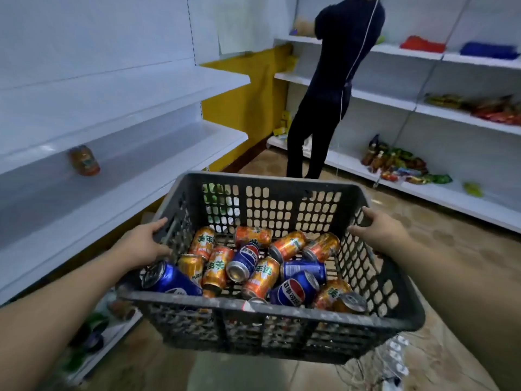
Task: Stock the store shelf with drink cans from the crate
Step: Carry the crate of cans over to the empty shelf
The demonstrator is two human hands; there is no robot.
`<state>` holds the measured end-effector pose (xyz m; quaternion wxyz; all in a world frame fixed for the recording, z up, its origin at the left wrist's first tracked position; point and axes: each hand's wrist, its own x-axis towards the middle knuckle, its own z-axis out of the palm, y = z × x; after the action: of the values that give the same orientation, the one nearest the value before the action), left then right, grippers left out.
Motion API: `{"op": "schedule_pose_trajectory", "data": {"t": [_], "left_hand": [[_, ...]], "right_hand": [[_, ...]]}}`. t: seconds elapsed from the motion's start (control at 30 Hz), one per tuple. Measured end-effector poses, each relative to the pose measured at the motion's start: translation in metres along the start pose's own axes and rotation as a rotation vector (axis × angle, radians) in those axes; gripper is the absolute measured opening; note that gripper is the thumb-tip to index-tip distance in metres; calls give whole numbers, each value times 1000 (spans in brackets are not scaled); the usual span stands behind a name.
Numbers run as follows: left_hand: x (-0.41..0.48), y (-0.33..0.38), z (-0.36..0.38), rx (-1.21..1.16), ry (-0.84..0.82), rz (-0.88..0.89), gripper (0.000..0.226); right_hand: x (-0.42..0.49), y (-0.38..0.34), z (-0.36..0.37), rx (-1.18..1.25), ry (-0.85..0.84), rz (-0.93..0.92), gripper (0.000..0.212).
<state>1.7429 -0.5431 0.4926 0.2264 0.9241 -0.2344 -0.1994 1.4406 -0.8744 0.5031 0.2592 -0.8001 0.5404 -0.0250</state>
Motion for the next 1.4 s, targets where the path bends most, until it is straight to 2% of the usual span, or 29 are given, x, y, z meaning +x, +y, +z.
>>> {"op": "schedule_pose_trajectory", "data": {"t": [0.13, 0.23, 0.4, 0.57, 0.83, 1.0, 1.2, 1.4], "left_hand": [[68, 50, 8, 53, -9, 36, 81], [106, 82, 32, 46, -24, -14, 82], [166, 119, 69, -38, -35, -69, 84], [238, 136, 77, 6, -56, -41, 84], [413, 119, 74, 23, -196, 170, 86], [487, 118, 92, 52, -232, 205, 87], [560, 155, 159, 120, -252, 154, 86], [667, 158, 272, 83, -298, 146, 79]], "right_hand": [[67, 7, -11, 6, 11, 63, 73], [129, 11, -21, -10, -6, 44, 74], [207, 15, -39, -12, -22, 32, 74], [254, 4, -33, -41, 4, 80, 74], [309, -46, 34, -11, 87, 283, 71], [356, -65, 62, 15, 152, 359, 72], [461, -29, 95, 94, 59, 410, 75], [578, 35, 173, 194, 17, 458, 72]]}}
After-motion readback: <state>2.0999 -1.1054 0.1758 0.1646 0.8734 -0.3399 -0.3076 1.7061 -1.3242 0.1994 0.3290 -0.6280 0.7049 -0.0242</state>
